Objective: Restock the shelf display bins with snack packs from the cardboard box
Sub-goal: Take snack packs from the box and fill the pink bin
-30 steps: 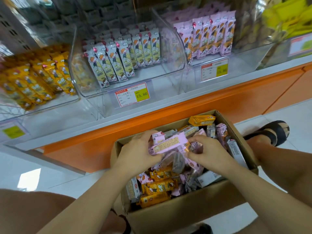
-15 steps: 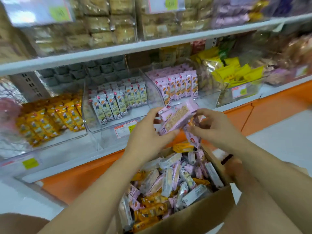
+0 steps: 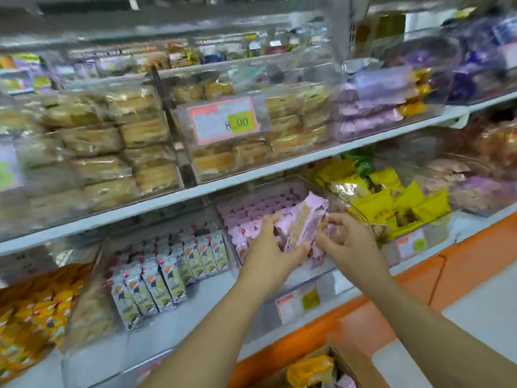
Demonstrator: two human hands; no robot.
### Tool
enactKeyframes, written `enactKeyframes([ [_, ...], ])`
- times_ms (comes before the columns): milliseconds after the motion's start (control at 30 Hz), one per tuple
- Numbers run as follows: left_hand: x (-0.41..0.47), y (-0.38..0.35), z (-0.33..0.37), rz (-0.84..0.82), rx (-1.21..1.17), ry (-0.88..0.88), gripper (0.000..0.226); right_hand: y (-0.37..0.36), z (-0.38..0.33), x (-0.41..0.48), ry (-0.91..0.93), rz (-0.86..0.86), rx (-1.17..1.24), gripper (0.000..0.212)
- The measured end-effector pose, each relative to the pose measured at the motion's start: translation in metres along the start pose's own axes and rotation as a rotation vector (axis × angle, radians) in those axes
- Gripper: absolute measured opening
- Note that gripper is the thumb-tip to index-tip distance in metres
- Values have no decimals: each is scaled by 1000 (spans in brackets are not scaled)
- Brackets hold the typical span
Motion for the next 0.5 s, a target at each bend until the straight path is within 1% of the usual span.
enactKeyframes([
  [67,22,-10,-5,-42,40,31,71,-2,24,11,-26,-73,-36,22],
  [167,42,-22,-14,-119,92,100,75,1,45,19,7,-236,-162,15],
  [233,46,-27,-19,-182,121,141,79,7,51,21,30,-328,-270,21],
  [300,48,-32,-26,-233,146,176,85,13,49,22,27,-380,-362,27],
  [400,48,-37,-30,-265,162,199,91,18,48,23,28,-438,-379,32],
  [500,46,-40,-27,-291,155,185,91,21,47,25,85,-508,-380,37],
])
Point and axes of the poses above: each hand's wrist, its own x-axis towards the middle knuckle, its own y-axis out of the back of the hand, z = x × y, the point moved 1 cm from there along x, towards the middle knuckle, and after that the axes turned 11 degrees about y, right-handed, at the moved point
